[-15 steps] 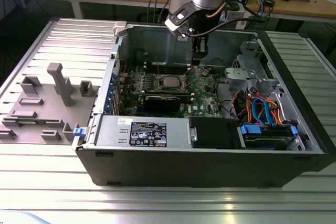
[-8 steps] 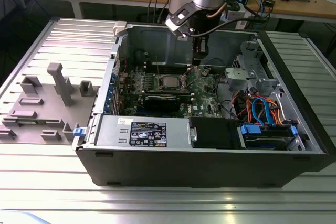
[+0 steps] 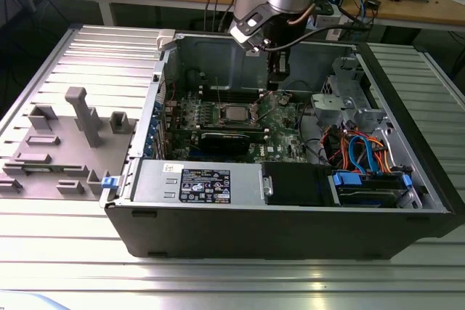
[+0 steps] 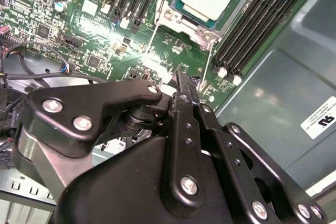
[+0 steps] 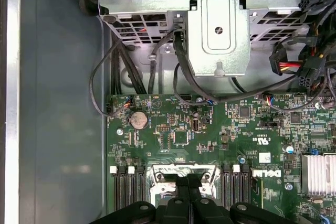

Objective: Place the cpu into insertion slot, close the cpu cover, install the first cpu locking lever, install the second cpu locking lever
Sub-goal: 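Close the cpu cover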

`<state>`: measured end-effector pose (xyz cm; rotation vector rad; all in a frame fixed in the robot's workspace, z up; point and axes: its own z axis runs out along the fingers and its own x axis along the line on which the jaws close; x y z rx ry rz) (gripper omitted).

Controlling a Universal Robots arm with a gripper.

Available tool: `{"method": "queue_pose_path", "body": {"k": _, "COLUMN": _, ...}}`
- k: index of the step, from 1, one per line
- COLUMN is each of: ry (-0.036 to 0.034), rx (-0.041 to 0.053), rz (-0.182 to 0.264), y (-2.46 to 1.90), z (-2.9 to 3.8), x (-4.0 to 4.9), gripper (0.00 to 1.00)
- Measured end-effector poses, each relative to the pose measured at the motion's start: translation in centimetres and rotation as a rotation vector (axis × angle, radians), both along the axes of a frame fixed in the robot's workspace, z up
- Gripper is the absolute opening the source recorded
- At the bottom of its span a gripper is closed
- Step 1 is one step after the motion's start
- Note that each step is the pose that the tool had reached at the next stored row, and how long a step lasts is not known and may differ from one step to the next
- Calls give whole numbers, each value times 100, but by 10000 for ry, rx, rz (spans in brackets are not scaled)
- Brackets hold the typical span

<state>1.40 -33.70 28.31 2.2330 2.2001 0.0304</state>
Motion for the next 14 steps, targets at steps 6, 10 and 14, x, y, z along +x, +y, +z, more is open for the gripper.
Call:
{"method": "queue_pose_path", "body": {"k": 6, "ry": 0, "rx": 0, "rz": 1, "y": 0, "z": 0, "x": 39, "gripper": 11}}
{"method": "queue_pose_path", "body": {"k": 10, "ry": 0, "rx": -1, "rz": 0, "y": 0, "z": -2, "x": 83, "gripper": 11}}
{"method": "queue_pose_path", "body": {"k": 14, "ry": 0, "rx": -1, "rz": 1, "y": 0, "z": -9, "x": 117, "gripper": 11}}
